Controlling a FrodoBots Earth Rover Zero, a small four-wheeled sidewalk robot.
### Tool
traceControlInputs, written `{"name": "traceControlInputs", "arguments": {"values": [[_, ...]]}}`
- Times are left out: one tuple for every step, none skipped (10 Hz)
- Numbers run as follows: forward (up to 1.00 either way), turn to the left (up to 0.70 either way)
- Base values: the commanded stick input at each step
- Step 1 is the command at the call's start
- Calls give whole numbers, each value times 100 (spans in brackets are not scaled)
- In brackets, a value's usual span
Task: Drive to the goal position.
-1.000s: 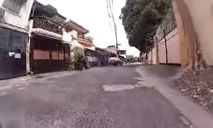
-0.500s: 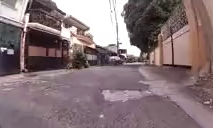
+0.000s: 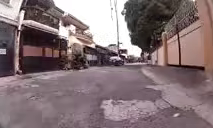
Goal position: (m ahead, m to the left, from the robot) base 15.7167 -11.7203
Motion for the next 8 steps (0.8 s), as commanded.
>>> {"name": "traceControlInputs", "arguments": {"values": [[100, 0], [100, 0], [100, 0], [100, 0], [100, 0], [100, 0], [100, 0], [100, 0]]}}
